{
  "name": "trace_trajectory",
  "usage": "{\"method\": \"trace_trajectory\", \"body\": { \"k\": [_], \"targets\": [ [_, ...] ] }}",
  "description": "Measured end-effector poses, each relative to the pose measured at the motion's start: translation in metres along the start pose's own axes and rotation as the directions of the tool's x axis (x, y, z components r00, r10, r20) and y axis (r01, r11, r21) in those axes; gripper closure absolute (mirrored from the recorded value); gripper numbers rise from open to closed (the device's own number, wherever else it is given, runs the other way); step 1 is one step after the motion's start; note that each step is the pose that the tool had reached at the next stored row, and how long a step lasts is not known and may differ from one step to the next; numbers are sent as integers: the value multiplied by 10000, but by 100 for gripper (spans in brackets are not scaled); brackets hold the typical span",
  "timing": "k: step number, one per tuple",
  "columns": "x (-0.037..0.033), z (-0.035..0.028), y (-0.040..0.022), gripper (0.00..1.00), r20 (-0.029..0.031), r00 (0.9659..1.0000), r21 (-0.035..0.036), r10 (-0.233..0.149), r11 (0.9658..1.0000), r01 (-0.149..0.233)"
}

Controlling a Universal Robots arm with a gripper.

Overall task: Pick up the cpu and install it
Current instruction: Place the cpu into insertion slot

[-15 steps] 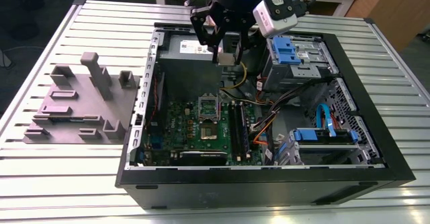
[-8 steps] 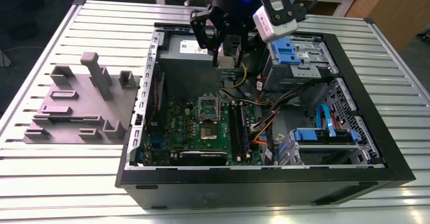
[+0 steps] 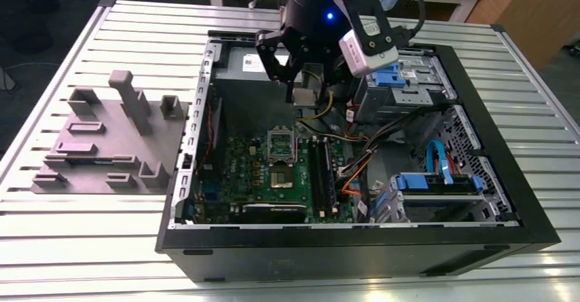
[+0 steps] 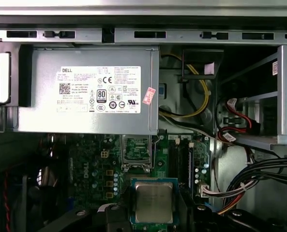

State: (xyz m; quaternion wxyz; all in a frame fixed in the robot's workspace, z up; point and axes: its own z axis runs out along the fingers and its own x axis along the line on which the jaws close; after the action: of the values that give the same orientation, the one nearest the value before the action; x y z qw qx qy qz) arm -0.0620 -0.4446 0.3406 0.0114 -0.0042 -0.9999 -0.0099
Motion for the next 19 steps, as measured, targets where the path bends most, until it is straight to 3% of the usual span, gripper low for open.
{"method": "trace_trajectory", "body": {
  "k": [7, 19],
  "targets": [
    [-3, 118, -3, 53, 4, 9998, -4, 195, 9998, -195],
    [-4, 145, -4, 53, 4, 9998, -4, 199, 9998, -199]
  ]
}}
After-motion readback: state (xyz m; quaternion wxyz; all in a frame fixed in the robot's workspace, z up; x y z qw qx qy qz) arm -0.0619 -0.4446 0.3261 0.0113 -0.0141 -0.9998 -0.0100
